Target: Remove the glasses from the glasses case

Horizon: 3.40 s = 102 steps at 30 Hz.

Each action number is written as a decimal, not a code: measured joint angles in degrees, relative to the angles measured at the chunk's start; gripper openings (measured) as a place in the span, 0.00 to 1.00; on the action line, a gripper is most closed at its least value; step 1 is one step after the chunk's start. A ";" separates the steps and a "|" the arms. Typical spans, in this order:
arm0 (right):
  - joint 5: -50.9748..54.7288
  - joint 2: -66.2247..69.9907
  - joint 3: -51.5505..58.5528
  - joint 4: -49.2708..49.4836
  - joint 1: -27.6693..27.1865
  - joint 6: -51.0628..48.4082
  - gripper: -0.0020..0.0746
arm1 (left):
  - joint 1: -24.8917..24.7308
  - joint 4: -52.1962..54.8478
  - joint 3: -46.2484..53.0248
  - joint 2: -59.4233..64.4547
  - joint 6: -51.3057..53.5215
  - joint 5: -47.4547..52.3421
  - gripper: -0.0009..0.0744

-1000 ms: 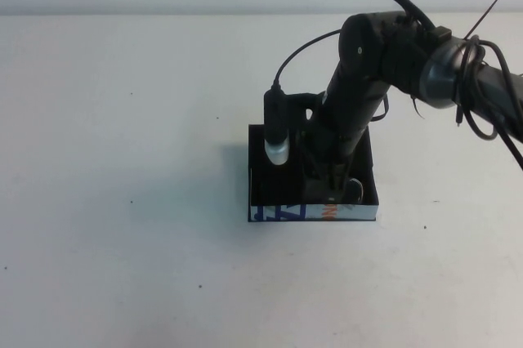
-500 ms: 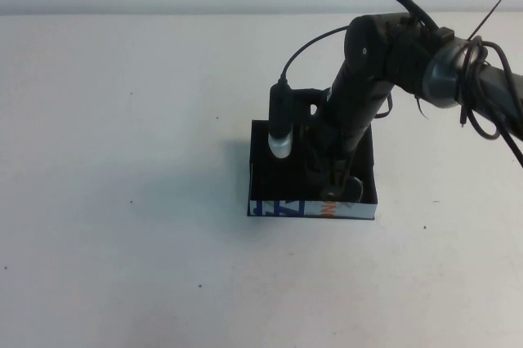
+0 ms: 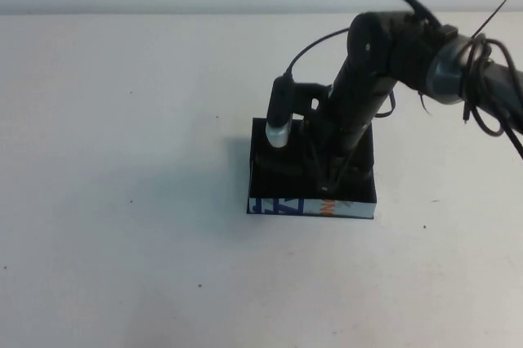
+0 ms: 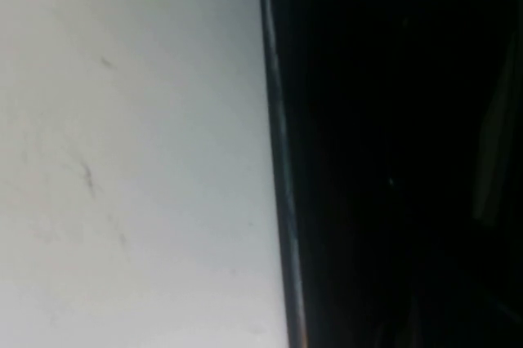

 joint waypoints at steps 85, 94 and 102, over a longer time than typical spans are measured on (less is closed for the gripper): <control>-46.80 -111.93 90.50 -11.61 -17.15 62.51 0.01 | 0.00 0.00 0.00 0.00 0.00 0.00 0.01; -50.59 -124.25 104.70 -10.23 -26.47 62.51 0.01 | 0.00 0.00 0.00 0.00 0.00 0.00 0.01; -48.79 -127.06 111.33 -9.29 -25.00 62.51 0.01 | 0.00 0.00 0.00 0.00 0.00 0.00 0.01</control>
